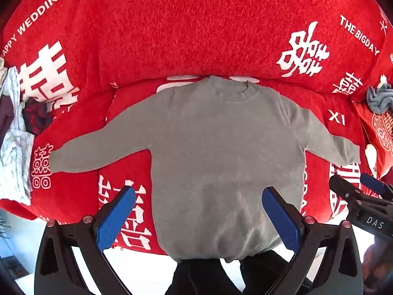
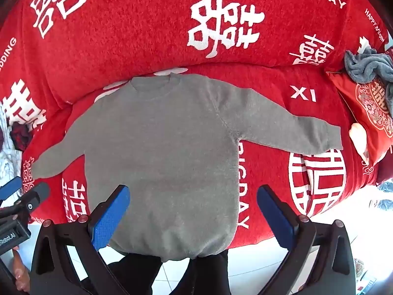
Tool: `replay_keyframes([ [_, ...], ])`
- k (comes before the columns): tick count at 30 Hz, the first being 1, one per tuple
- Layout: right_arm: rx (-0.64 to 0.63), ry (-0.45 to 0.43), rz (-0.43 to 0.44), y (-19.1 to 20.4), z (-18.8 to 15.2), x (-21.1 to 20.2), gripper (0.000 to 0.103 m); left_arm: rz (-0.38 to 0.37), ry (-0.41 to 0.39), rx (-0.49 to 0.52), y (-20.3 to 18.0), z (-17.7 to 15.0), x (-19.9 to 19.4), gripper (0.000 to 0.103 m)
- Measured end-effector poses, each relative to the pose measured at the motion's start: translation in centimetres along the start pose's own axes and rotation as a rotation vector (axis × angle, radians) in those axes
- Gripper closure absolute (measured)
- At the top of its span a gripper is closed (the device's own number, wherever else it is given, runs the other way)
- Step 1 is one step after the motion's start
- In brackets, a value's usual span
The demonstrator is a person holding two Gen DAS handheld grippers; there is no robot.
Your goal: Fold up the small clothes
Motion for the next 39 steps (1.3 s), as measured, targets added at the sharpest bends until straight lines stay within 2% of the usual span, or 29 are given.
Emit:
replay_keyframes([
  [7,0.003,-0.005,-0.012,-0.7,0.2,0.3,0.000,-0.025,-0.013,-0.010,0.6,-0.6,0.1,0.000],
  [8,0.003,-0.006,-0.013,-0.7,0.3,0.3,0.000,-0.034,0.010,-0.023,0.7,-0.3,0.5,0.000],
  [13,-0.006,-0.010,-0.027,-0.6,0.4,0.2,0.000,-0.017,0.028,-0.032,1.0,-0.2,0.2,0.000],
  [39,-0.031,-0.017,-0.062,-0.2,0.6,0.2,0.000,-0.033,0.039,-0.070,1.7,-0.2,0.6,0.000],
])
Point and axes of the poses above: each gripper's, at about its wrist camera, not at the fingertips, and x roughly the way its jaws point, y to its left, z to its top, the point moved 8 cm from there along x, roughly the way its jaws point, and after that the axes turned 7 degrees about x, right-handed, at the moved point
